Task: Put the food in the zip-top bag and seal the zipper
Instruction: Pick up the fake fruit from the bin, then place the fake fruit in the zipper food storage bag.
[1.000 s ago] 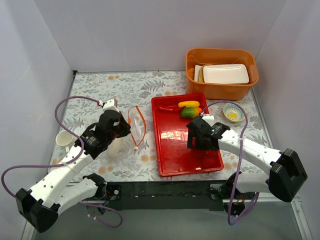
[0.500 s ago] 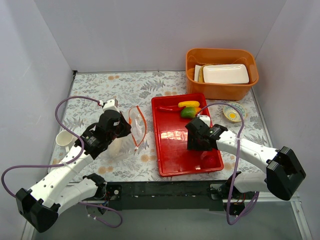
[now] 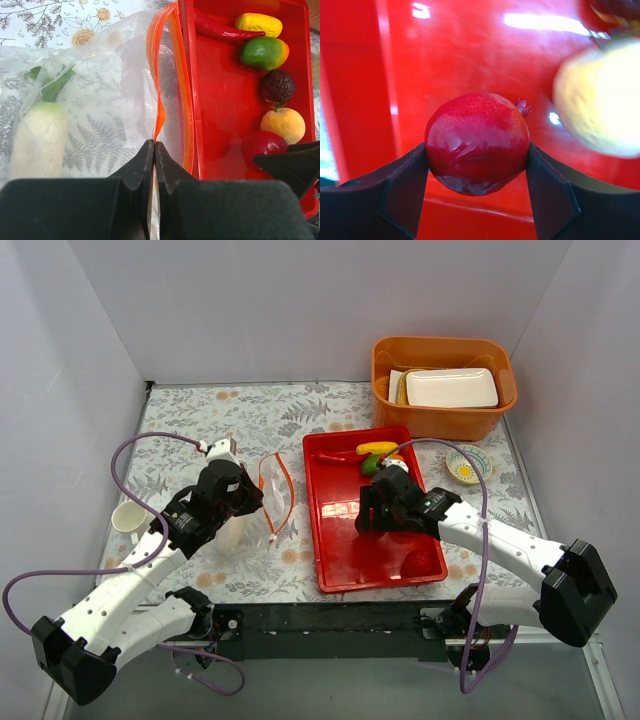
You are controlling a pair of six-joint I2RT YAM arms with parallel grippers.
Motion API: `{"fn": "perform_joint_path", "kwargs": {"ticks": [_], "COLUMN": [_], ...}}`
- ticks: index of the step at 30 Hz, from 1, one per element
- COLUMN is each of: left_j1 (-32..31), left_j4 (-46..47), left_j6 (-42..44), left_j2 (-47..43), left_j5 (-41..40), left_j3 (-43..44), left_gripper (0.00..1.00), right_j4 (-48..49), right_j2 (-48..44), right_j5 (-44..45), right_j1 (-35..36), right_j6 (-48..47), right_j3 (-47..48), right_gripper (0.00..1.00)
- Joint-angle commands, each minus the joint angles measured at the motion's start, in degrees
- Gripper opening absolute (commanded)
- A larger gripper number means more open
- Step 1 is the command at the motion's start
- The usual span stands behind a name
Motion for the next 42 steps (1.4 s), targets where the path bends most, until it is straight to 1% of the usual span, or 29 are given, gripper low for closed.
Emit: {"fn": "perform_joint_path", "kwargs": {"ticks": [1,6,9,12,15,20,26,35,37,39,40,42], "left_j1": [-0.1,-0.1,-0.1,-0.1,-0.1,-0.1,-0.1,-0.1,-0.1,-0.1,-0.2,-0.1], "left_j4": [-0.2,-0.4,-0.4,0.0,0.1,1.0,0.9,1.5,1.5,1.4,1.3,1.3], "left_j6": [0.3,0.7,0.6,0.6,1.0,3.0,3.4,1.8,1.8,1.6,1.5,1.0], "left_j2": [-0.4,0.2,0.5,0.9,1.1,-0.1,-0.5,-1.6,-1.9,-2.2,-2.4,-2.9], "left_j5": [0.8,1.3,2.0,2.7,3.1,3.7,3.5,4.8,4.5,4.4,4.2,3.9], "left_j3": [-0.2,0.1,0.1,0.2,0.4,0.1,0.3,-0.6,-0.7,-0.6,-0.5,-0.2], "left_gripper": [0.0,0.0,0.0,0.0,0.0,0.0,0.0,0.0,0.0,0.0,0.0,0.0], "right_j4": [7.6,14.0,18.1,21.5,25.0,30.2,31.1,29.1,24.9,23.4,21.4,19.7], "right_j2": [-0.5,-0.1,1.1,3.4,6.4,11.7,16.8,21.9,23.9,25.0,26.1,27.4], "right_j5": [-5.6,-10.3,-17.0,-22.5,-26.1,-29.7,-31.7,-32.3,-31.4,-30.5,-30.0,-28.1], "right_j1": [0.2,0.2,0.2,0.2,0.4,1.6,3.7,4.9,5.2,5.6,5.9,6.0], "right_j6": [-3.1,-3.9,-4.9,-4.8,-4.4,-3.5,-3.5,-5.7,-6.7,-7.5,-8.0,-8.8], "right_j3": [5.4,8.8,11.3,13.3,15.3,17.5,19.5,23.5,25.4,27.7,28.4,30.9], "right_gripper": [0.47,0.47,0.48,0.48,0.48,0.48,0.47,0.47,0.48,0.5,0.55,0.59]}}
